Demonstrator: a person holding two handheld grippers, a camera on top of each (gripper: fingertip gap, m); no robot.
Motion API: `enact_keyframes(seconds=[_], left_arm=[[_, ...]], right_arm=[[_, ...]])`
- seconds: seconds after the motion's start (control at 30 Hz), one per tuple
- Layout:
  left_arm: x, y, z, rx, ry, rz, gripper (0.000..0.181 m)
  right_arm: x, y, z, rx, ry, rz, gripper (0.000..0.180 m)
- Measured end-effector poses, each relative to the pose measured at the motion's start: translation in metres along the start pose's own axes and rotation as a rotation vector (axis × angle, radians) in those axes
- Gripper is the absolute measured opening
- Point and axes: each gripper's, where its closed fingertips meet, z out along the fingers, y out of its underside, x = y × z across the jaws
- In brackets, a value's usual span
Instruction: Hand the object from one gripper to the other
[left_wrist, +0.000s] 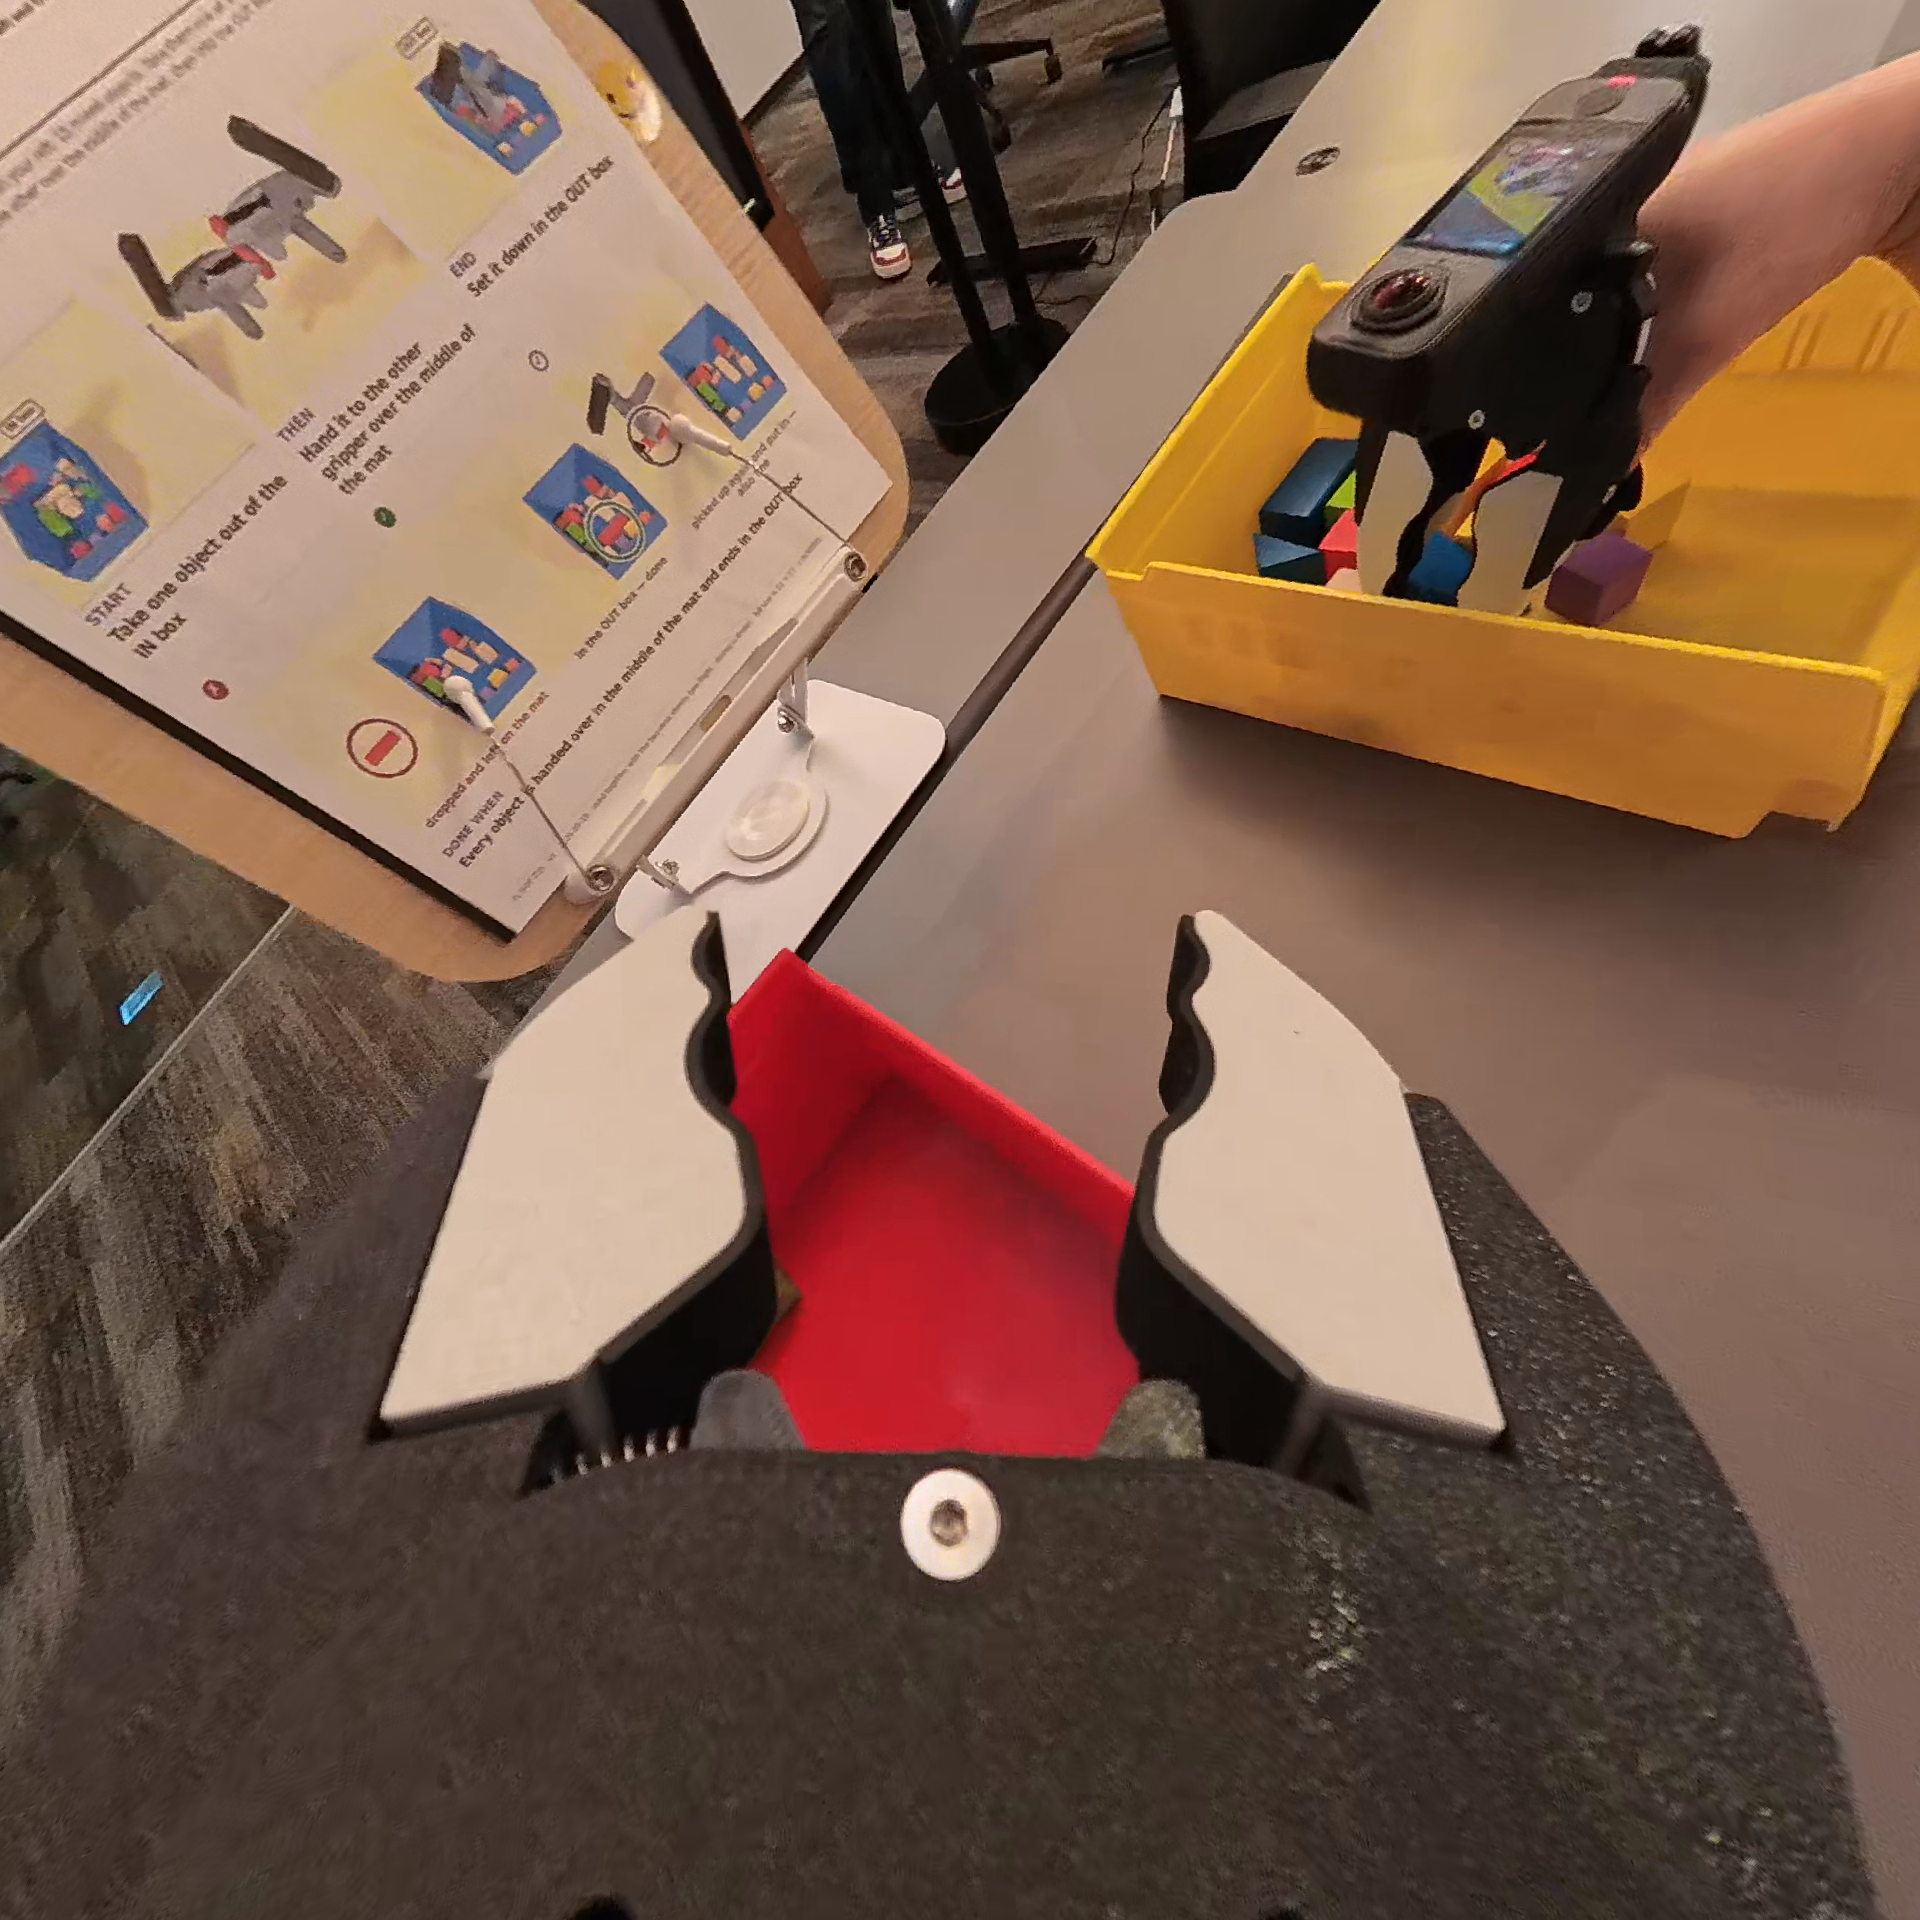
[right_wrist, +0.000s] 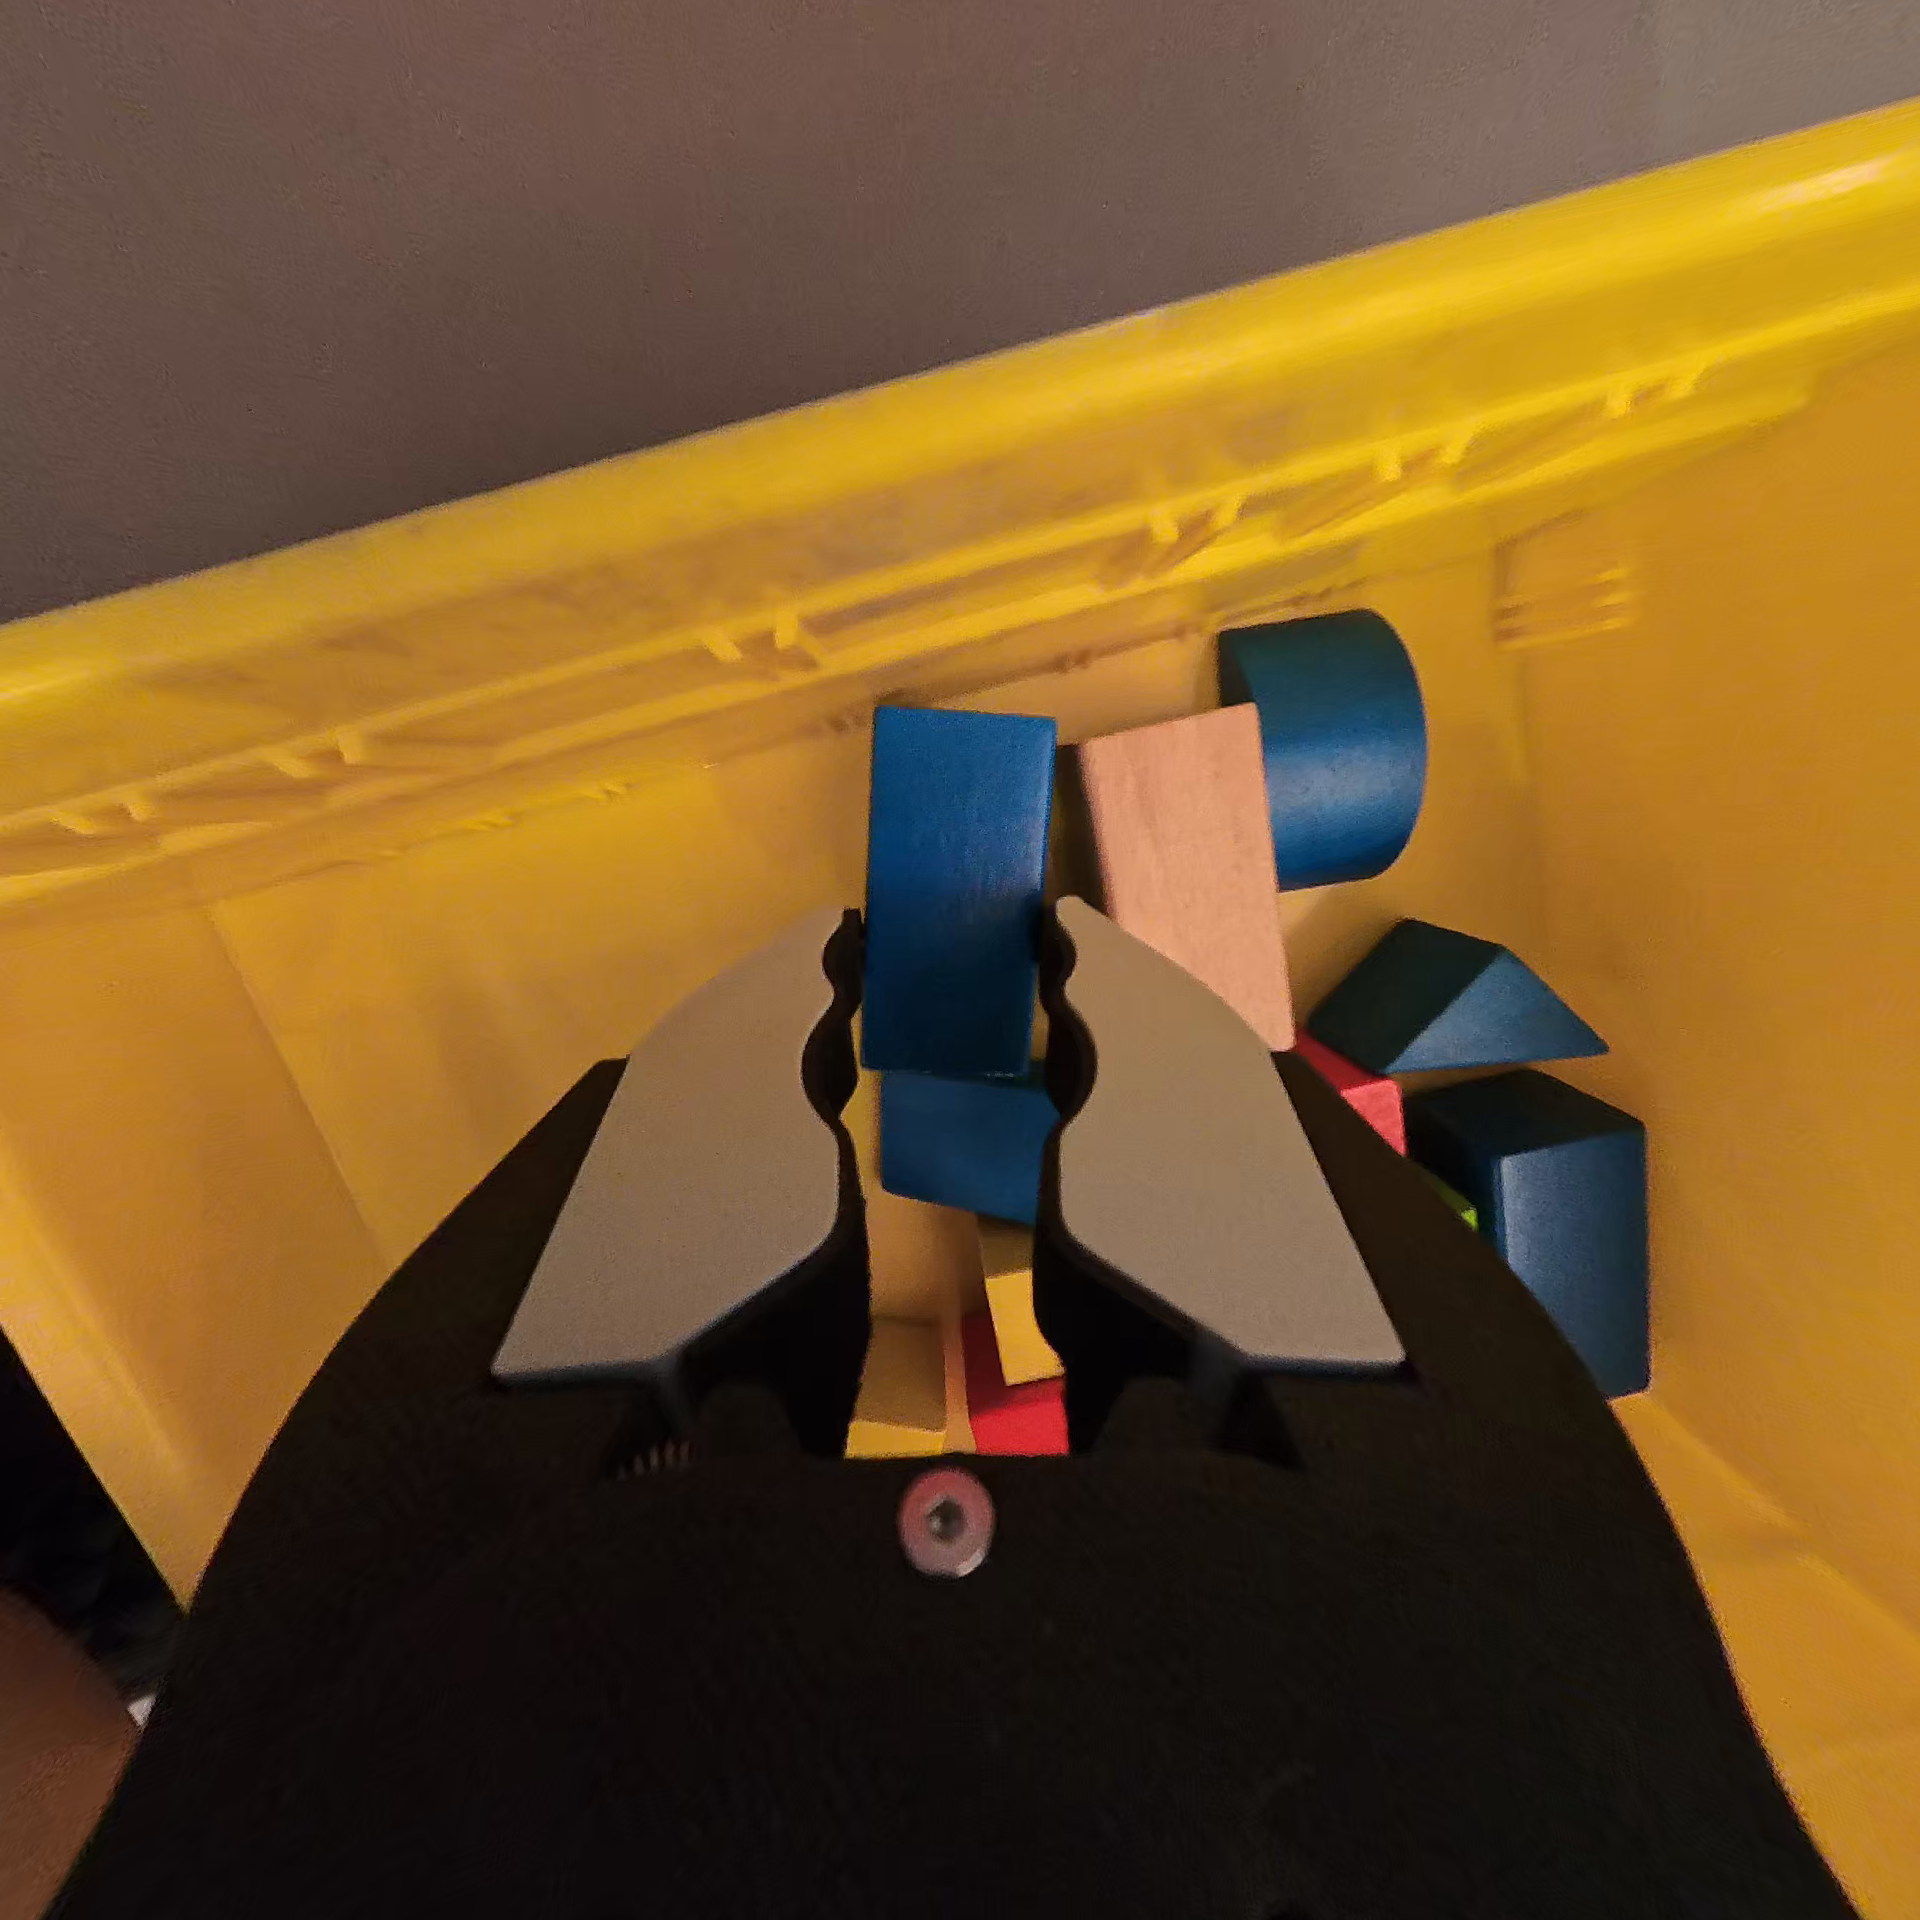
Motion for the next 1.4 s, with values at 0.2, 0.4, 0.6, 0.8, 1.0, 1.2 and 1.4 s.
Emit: enact_keyframes(seconds=[0.2, 0.4, 0.6, 0.8, 1.0, 1.2, 1.4], left_arm=[[-0.032, 0.021, -0.007, -0.057, -0.089, -0.055, 0.078], [-0.072, 0.072, 0.014, -0.190, -0.179, -0.322, 0.070], [-0.091, 0.155, 0.058, -0.434, -0.246, -0.506, 0.074], [-0.097, 0.216, 0.083, -0.573, -0.258, -0.564, 0.084], [-0.107, 0.240, 0.091, -0.633, -0.323, -0.558, 0.090], [-0.106, 0.267, 0.094, -0.744, -0.339, -0.553, 0.095], [-0.098, 0.274, 0.098, -0.759, -0.289, -0.616, 0.098]], right_arm=[[0.005, -0.005, -0.017, 0.074, 0.048, 0.010, 0.034], [0.008, -0.018, -0.056, 0.204, 0.115, 0.018, 0.034], [0.010, -0.021, -0.075, 0.235, 0.181, 0.009, 0.034], [0.011, -0.020, -0.071, 0.227, 0.171, 0.017, 0.034], [0.008, -0.022, -0.068, 0.209, 0.158, 0.007, 0.034], [0.005, -0.024, -0.065, 0.195, 0.145, -0.005, 0.034], [0.003, -0.026, -0.062, 0.185, 0.131, -0.008, 0.034]])
